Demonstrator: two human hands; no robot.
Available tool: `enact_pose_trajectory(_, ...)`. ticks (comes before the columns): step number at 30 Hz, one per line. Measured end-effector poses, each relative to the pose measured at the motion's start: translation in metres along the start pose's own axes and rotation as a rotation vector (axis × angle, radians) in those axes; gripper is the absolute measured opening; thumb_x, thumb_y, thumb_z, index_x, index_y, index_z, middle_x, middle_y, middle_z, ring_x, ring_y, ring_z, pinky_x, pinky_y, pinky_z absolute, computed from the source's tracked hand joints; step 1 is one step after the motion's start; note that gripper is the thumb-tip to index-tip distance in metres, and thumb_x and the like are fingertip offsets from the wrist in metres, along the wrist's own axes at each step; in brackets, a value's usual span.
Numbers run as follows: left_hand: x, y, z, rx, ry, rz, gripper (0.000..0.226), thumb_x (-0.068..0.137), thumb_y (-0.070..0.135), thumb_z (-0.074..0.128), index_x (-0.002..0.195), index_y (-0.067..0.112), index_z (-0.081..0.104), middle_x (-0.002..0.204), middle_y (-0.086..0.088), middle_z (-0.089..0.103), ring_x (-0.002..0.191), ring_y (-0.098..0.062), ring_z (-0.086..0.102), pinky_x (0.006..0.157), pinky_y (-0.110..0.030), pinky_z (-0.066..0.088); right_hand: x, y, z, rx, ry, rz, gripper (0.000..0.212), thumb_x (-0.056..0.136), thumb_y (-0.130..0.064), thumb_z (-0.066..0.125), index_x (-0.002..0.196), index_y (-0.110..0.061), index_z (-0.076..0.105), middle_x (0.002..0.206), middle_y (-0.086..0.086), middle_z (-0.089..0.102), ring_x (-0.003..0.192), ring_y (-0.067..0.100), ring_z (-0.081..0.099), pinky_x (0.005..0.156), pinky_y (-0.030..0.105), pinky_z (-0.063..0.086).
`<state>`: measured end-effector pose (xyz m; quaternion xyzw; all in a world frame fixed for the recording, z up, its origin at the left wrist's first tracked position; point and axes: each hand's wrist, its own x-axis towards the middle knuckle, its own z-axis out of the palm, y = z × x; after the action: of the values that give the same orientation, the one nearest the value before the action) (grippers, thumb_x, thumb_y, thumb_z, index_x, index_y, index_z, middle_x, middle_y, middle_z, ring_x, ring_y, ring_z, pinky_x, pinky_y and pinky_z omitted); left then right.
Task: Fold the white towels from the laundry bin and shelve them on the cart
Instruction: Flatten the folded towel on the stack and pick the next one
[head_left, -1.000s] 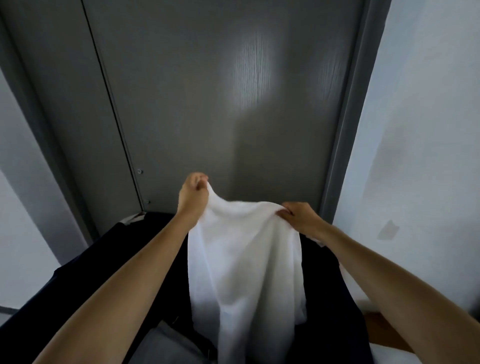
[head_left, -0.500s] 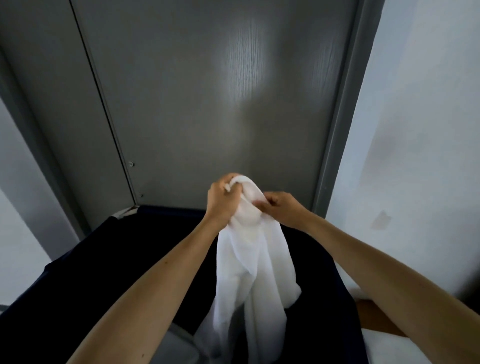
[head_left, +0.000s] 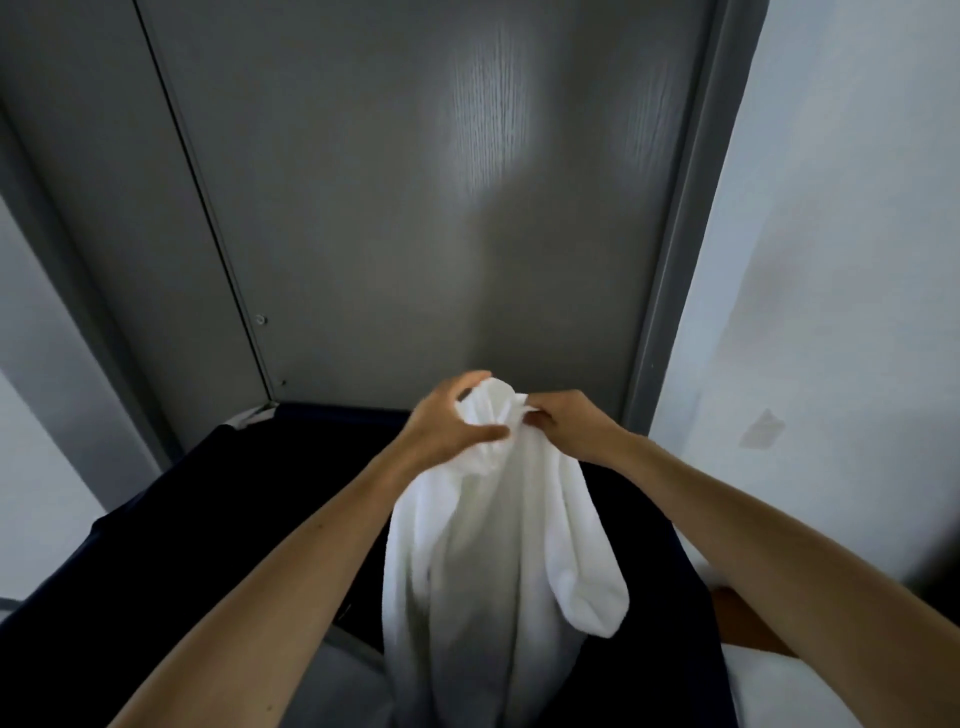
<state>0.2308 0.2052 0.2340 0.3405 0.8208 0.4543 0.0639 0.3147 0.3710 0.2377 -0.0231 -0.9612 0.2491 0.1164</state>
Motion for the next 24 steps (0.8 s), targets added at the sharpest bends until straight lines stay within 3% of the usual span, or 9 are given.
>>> enact_pose_trajectory(3,-0.003,0.008,0.011,0.047,-0.167,0.038,0.073,0.072,0.029,0.08,0.134,0.038,0.043,0.119,0.022,0.05,0.109,0.001,0.048,0.089,-0.015,0.037,0.008,-0.019,-0.003,0.013,-0.081,-0.102,0.021,0.093,-0.006,0.049,0.106,0.0,0.064,0.108,0.01,0.065,0.098,0.021,0.059,0.079,0.015,0.037)
enact_pose_trajectory(5,-0.001,0.01,0.012,-0.044,-0.125,0.007,0.045,0.076,0.028,0.077,0.113,0.038,0.056,0.099,0.021,0.061,0.096,-0.001,0.058,0.075,-0.01,0.042,0.01,-0.026,-0.007,0.061,-0.111,-0.123,0.021,0.092,-0.008,0.049,0.105,-0.005,0.065,0.104,0.002,0.064,0.091,0.013,0.058,0.077,0.015,0.042)
enact_pose_trajectory(7,0.001,0.012,0.013,-0.051,-0.067,0.007,0.021,0.079,0.026,0.074,0.096,0.03,0.062,0.081,0.018,0.062,0.08,-0.002,0.059,0.065,-0.009,0.043,0.008,-0.027,-0.009,0.154,-0.037,-0.104,0.018,0.092,-0.013,0.054,0.102,-0.009,0.068,0.094,-0.004,0.065,0.08,-0.001,0.057,0.071,0.007,0.04)
enact_pose_trajectory(11,0.002,0.016,0.014,-0.037,0.016,0.045,0.007,0.082,0.023,0.07,0.086,0.024,0.065,0.072,0.015,0.06,0.068,0.001,0.055,0.056,-0.005,0.039,0.0,-0.022,-0.003,0.247,0.123,-0.125,0.015,0.09,-0.019,0.061,0.095,-0.007,0.069,0.082,-0.009,0.061,0.071,-0.016,0.052,0.068,0.004,0.038)
enact_pose_trajectory(14,0.004,0.02,0.011,-0.115,0.109,0.06,0.006,0.081,0.026,0.07,0.082,0.03,0.065,0.077,0.016,0.063,0.073,0.002,0.057,0.063,-0.009,0.043,-0.005,-0.017,-0.003,0.267,0.201,-0.079,0.013,0.089,-0.024,0.062,0.091,-0.011,0.065,0.078,-0.007,0.058,0.068,-0.005,0.051,0.065,0.007,0.037)
enact_pose_trajectory(17,0.006,0.024,0.006,-0.301,0.26,0.059,0.017,0.085,0.022,0.068,0.072,0.032,0.063,0.073,0.012,0.063,0.069,-0.003,0.058,0.068,-0.02,0.046,-0.012,-0.001,0.004,0.208,0.067,0.062,0.02,0.086,-0.027,0.067,0.085,-0.009,0.058,0.071,-0.004,0.053,0.064,0.005,0.044,0.059,0.012,0.035)
enact_pose_trajectory(19,0.009,0.028,-0.001,-0.457,0.393,0.031,0.02,0.087,0.018,0.066,0.071,0.029,0.062,0.069,0.01,0.061,0.061,0.001,0.056,0.063,-0.017,0.046,-0.017,0.011,0.01,0.141,-0.045,0.132,0.031,0.086,-0.027,0.066,0.109,-0.006,0.063,0.096,0.006,0.065,0.085,0.011,0.055,0.073,0.016,0.04)
enact_pose_trajectory(21,0.013,0.03,-0.009,-0.542,0.509,0.0,0.017,0.088,0.019,0.064,0.074,0.027,0.062,0.068,0.01,0.057,0.058,0.003,0.052,0.06,-0.014,0.044,-0.023,0.016,0.008,0.079,-0.111,0.199,0.046,0.087,-0.026,0.064,0.13,-0.012,0.055,0.123,0.006,0.06,0.112,0.018,0.055,0.094,0.023,0.041)
enact_pose_trajectory(24,0.015,0.026,-0.011,-0.55,0.594,-0.021,0.011,0.09,0.022,0.062,0.079,0.023,0.063,0.072,0.012,0.057,0.065,0.0,0.052,0.064,-0.013,0.044,-0.025,0.019,0.006,-0.022,-0.113,0.208,0.036,0.087,-0.023,0.061,0.122,-0.014,0.059,0.117,0.008,0.061,0.112,0.025,0.055,0.096,0.033,0.043)
